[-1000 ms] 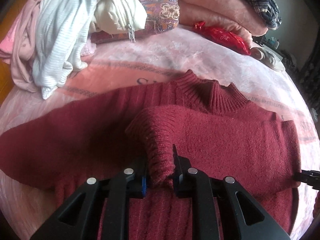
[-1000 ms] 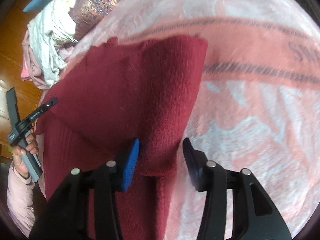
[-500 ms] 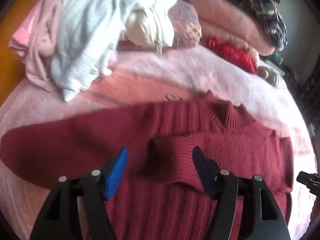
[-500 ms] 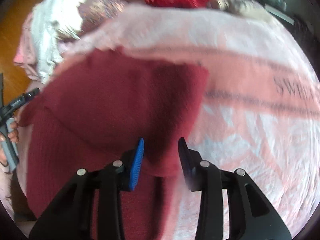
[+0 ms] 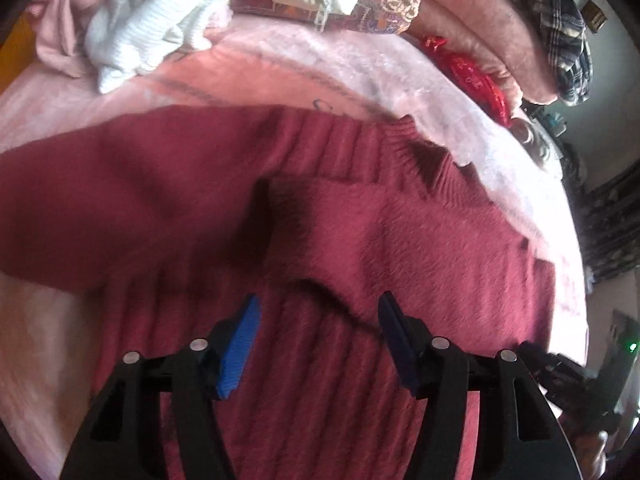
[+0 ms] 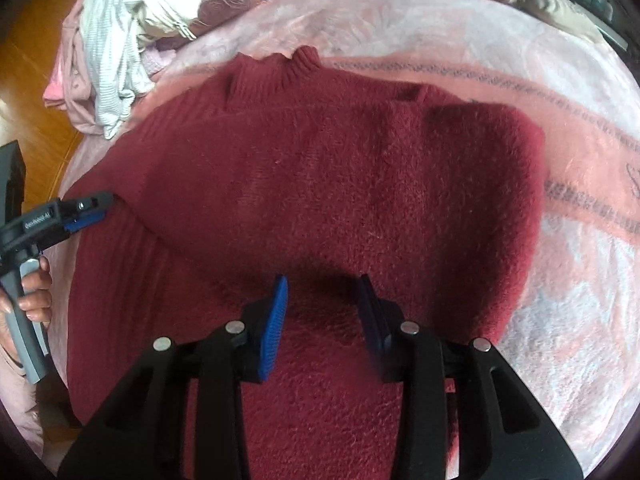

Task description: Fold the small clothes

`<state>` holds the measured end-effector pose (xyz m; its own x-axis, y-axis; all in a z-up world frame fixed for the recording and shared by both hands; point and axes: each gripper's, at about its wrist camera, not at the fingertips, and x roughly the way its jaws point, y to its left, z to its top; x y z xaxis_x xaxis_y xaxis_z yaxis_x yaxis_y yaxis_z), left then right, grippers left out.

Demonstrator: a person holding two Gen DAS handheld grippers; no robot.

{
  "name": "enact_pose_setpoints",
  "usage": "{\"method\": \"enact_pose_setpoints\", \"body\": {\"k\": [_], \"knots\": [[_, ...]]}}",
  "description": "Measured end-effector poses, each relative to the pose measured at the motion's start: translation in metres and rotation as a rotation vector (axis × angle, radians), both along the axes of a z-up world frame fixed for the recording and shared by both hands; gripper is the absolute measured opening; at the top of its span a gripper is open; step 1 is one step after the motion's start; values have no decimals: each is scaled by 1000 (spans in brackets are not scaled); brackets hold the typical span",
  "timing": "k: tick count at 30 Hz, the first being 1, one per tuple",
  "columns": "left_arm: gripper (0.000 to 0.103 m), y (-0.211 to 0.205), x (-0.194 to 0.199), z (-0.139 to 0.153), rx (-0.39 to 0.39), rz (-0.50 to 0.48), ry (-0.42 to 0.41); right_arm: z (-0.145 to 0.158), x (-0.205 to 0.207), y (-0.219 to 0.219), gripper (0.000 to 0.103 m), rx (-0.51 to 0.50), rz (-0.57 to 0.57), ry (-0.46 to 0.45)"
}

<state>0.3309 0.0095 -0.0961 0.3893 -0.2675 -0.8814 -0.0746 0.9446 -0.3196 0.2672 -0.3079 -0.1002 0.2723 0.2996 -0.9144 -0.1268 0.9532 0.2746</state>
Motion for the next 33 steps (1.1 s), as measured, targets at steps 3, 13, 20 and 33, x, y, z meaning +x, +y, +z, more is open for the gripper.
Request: {"method": "enact_pose_setpoints", "body": {"k": [3,13,20,33], "knots": [[56,-4,15,-11,-16,30,21,-3,1,0,35,1,5,-3],[20,-24,-16,44,161,-67,-350,-5,-4,-4,34,-9,21,-8],[64,34,-12,-19,153,16,-87,-3,-3,1,38,-28,25,-5],[100,32,-20,-32,264,-108,-23,-13,17,41,39,-5,15,20]]}}
